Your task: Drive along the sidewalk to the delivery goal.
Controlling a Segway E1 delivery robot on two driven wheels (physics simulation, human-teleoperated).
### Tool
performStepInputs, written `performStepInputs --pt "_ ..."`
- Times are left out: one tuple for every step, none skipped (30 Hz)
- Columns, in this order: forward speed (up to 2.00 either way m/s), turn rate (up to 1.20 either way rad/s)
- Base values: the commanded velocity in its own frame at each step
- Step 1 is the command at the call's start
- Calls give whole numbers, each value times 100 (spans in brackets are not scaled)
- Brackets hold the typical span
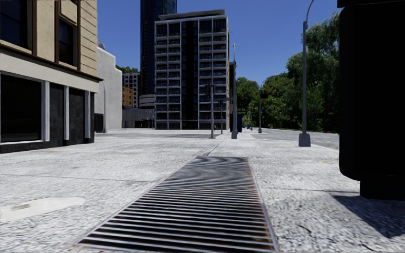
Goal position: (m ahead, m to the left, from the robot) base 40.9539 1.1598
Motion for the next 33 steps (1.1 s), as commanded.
performStepInputs --pt "200 0" --pt "200 0" --pt "200 0" --pt "200 0" --pt "200 0" --pt "200 0" --pt "200 0" --pt "200 0" --pt "200 0" --pt "200 0" --pt "200 0" --pt "200 0" --pt "200 0" --pt "200 0" --pt "200 0" --pt "200 0" --pt "200 0" --pt "200 0" --pt "200 0" --pt "200 0" --pt "200 0" --pt "200 0" --pt "200 0" --pt "200 0" --pt "200 0" --pt "200 0" --pt "200 0" --pt "200 0" --pt "200 0" --pt "200 0" --pt "200 0" --pt "200 0" --pt "200 0"
